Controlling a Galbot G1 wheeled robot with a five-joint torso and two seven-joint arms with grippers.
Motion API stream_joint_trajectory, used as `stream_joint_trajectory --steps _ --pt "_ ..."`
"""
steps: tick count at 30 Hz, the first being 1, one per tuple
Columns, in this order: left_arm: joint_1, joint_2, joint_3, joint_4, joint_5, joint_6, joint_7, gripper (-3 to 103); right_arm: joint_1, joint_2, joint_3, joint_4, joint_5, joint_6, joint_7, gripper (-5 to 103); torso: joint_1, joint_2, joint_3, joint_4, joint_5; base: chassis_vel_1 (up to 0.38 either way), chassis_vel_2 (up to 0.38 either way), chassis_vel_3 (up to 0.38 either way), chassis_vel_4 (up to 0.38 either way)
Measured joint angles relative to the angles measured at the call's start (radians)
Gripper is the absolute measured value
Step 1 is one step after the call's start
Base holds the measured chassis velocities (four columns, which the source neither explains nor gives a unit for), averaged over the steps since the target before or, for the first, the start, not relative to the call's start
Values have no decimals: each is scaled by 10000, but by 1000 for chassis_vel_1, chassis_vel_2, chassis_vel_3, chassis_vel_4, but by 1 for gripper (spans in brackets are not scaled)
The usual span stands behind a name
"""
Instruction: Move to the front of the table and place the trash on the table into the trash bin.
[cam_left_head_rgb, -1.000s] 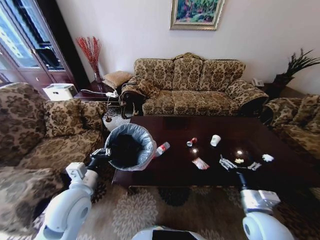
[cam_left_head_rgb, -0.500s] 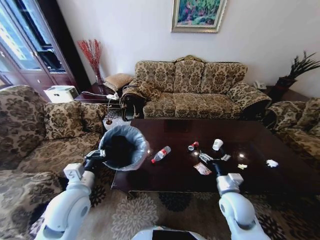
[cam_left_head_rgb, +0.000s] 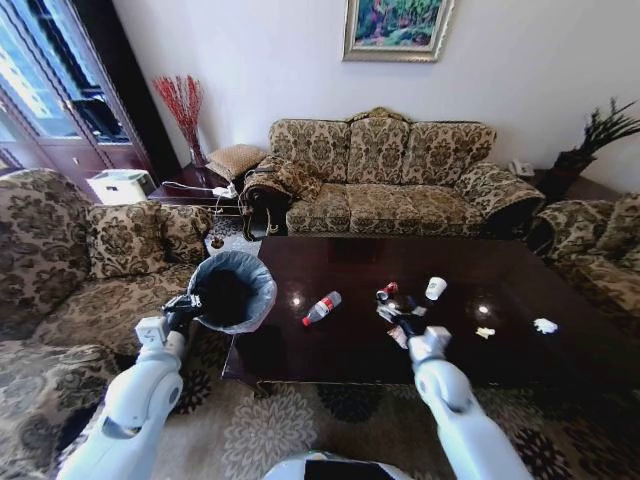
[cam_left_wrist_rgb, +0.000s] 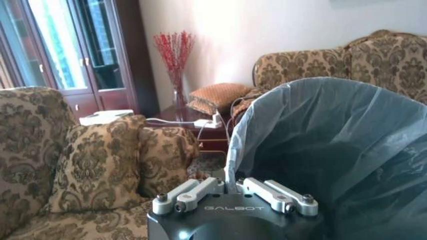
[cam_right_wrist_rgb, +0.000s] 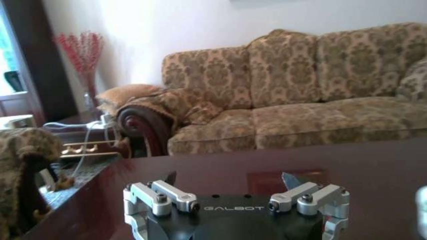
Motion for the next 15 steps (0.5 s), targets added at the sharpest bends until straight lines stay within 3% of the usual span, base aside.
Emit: stream_joint_trajectory --steps 6,15 --pt "145 -241 -84 -68 -28 81 155 3 612 -120 -690 -382 -365 -9 -116 100 -2 -5 -3 -17 -4 0 0 0 0" --pt "221 -531 18 -65 283 129 184 3 1119 11 -1325 -1023 -385 -42 67 100 -7 -10 -6 -11 -4 0 0 0 0"
